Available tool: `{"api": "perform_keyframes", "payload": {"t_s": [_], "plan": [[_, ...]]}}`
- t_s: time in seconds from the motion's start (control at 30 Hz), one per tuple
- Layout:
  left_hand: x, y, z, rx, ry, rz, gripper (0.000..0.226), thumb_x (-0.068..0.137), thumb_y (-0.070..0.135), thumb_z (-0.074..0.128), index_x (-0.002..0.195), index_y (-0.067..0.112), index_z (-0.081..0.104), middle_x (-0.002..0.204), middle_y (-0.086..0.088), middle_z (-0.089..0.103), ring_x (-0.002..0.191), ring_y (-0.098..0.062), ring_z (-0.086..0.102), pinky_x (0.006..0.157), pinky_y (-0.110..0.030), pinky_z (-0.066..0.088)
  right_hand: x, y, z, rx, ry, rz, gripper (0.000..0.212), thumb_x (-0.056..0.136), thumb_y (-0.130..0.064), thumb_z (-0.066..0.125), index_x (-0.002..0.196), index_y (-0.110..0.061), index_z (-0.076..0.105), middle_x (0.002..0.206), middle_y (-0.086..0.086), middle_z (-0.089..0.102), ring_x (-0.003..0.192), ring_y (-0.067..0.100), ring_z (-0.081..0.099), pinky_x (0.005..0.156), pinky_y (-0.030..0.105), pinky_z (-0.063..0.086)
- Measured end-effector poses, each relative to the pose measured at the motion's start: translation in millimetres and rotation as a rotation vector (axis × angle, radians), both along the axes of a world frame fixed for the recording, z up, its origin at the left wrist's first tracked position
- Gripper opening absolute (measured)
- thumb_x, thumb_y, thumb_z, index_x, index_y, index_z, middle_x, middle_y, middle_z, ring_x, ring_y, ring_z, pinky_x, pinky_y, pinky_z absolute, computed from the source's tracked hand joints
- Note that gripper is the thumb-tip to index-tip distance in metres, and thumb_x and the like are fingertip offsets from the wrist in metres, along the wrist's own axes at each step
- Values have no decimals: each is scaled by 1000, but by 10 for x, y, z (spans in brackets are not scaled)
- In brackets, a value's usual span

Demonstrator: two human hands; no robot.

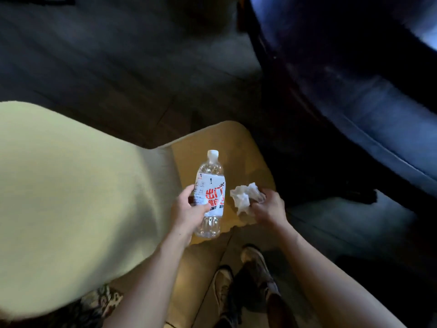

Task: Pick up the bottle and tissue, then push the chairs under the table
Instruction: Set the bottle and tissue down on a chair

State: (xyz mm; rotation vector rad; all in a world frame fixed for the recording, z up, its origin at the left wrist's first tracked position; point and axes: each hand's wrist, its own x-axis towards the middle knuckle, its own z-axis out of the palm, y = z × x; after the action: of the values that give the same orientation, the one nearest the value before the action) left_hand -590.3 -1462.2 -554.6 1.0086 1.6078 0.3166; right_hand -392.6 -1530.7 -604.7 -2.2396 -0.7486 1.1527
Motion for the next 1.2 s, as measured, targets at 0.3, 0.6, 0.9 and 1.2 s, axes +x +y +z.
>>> {"api": "perform_keyframes", "payload": {"t_s": [0.3,0.6,0.9,1.2], "plan": [[1512,-1071,99,-13,-39,-352,51,83,-4,74,122,26,60,112,-4,72,95,-19,72,77,-45,63,1313,-1776,408,24,-30,-400,16,75,-10,66,88,-18,71,71,-3,67,70,14,61,50,13,40],[3028,-2927,86,-17,-45,-592,62,87,7,74,143,21,49,128,-3,64,95,-9,63,67,-25,55,2643,-3959,535,17,-67,-696,10,73,-26,72,83,-24,73,76,-4,72,78,16,67,66,26,45],[4092,-4487,-430,-212,16,-670,66,85,-1,73,143,17,48,128,-9,65,104,-23,66,92,-45,56,3457,-5821,-13,-73,-18,-849,15,76,-19,70,91,-21,75,79,-2,73,80,16,67,65,27,45],[4601,-5090,-1636,-225,106,-893,59,81,13,80,134,24,56,118,-2,71,99,-20,70,88,-45,59,3426,-6495,-1081,-125,53,-954,9,79,-21,68,86,-24,73,75,-4,71,80,17,65,66,27,45]]}}
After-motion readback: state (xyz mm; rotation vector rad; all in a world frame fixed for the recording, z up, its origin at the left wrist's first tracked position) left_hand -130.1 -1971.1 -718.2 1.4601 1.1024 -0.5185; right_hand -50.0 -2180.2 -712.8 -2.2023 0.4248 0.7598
